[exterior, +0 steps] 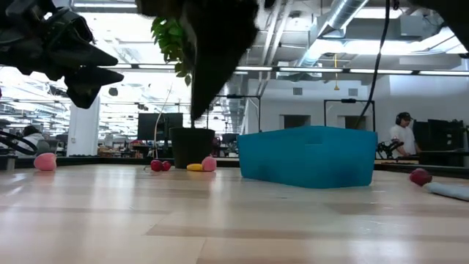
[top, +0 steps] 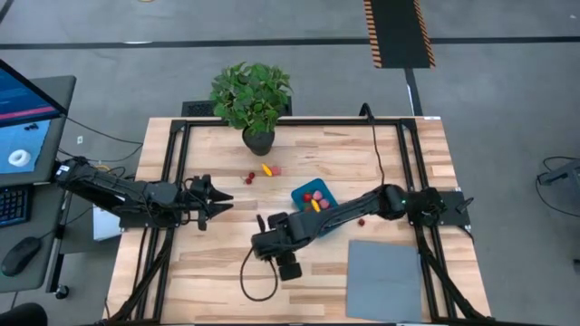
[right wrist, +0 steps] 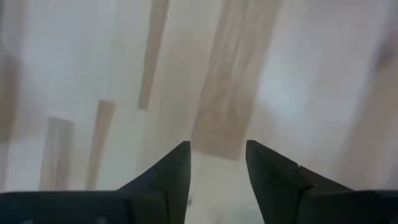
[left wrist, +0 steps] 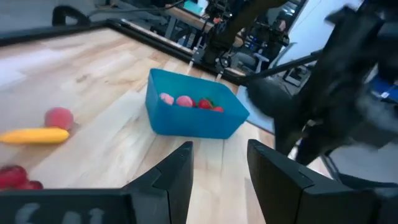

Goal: Pick and placing Produce into tupperware
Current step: Put the bottom cherry into the blue bin

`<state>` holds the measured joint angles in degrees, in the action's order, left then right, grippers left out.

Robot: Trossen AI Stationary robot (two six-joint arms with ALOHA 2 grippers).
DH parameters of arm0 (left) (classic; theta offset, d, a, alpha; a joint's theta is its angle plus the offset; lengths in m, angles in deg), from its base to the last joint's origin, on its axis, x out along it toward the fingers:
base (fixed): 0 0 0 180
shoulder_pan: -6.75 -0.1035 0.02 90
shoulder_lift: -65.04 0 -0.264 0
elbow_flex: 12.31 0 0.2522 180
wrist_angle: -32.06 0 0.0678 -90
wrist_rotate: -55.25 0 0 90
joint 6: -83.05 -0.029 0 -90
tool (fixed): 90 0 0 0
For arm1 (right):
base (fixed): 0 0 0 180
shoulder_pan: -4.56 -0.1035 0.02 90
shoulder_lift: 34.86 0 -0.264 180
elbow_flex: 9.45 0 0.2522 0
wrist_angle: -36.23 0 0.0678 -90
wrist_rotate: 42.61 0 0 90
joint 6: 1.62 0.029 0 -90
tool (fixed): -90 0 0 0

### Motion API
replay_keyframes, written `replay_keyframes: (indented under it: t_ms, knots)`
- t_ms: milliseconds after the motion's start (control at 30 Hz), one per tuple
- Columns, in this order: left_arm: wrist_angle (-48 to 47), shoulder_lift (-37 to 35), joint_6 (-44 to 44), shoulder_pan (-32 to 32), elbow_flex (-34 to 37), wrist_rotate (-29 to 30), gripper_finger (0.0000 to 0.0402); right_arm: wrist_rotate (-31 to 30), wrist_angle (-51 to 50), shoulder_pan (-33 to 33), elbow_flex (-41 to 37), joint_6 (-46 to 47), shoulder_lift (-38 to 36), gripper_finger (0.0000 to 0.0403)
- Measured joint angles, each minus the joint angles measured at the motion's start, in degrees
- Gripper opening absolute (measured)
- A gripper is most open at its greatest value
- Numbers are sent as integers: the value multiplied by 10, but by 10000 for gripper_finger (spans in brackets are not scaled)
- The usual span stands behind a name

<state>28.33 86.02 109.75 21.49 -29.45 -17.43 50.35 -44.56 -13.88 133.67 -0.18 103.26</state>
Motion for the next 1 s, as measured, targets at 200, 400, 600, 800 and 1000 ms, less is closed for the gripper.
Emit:
replay_keyframes:
  t_ms: [200, 400, 600, 800, 1000]
  knots:
    - [31, -1, -31, 0, 0, 27, 141, -18, 75, 20, 0, -18, -62, 167]
    - [56, -1, -34, 0, 0, 25, 141, -32, 40, 59, 0, -27, -129, 160]
    - [58, -1, -30, 0, 0, 25, 141, -32, -1, 93, 0, -37, -193, 152]
    - [59, -1, -27, 0, 0, 25, 141, -31, -12, 112, 0, -46, -263, 145]
    - [60, -1, -25, 0, 0, 25, 141, -33, -40, 123, -16, -45, -343, 136]
